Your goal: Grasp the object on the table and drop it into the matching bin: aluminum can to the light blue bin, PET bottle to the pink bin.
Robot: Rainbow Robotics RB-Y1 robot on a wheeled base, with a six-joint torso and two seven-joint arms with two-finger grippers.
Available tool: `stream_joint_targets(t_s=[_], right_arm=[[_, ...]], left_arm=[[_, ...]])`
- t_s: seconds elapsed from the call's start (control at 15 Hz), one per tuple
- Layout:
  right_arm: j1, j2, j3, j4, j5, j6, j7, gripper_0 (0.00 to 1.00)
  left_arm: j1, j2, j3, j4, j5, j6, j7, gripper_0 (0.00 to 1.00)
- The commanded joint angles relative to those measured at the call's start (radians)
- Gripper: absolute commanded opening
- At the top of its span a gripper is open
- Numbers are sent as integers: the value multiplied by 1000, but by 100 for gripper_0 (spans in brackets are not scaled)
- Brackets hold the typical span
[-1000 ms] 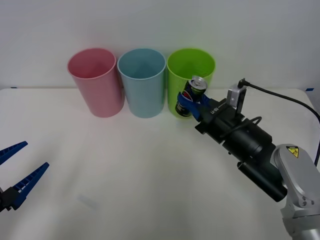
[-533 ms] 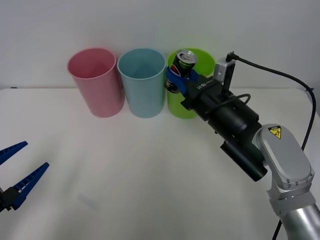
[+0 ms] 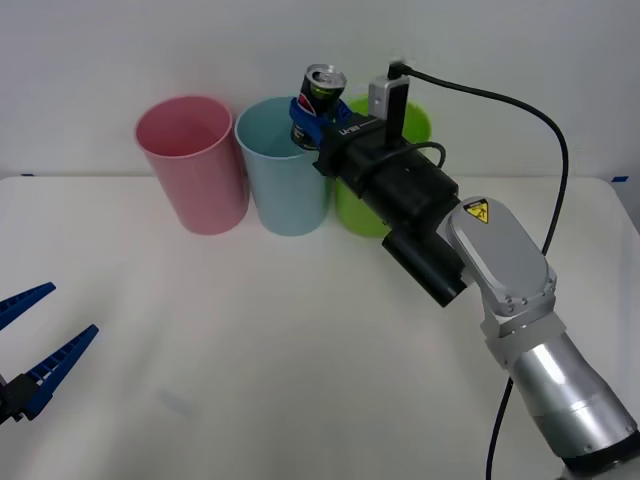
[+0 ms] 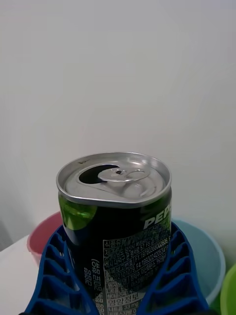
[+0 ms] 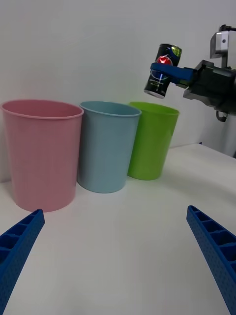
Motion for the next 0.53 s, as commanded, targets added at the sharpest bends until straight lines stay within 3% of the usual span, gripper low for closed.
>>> stream_joint_targets(t_s=[0.07,0.53], right_arm=[[-90,49,-1,106,20,54,13,0],[-280,138,0,356,40,223,53,0]], left_arm=[[0,0,0,0,0,0,0,100],[0,0,0,0,0,0,0,100]])
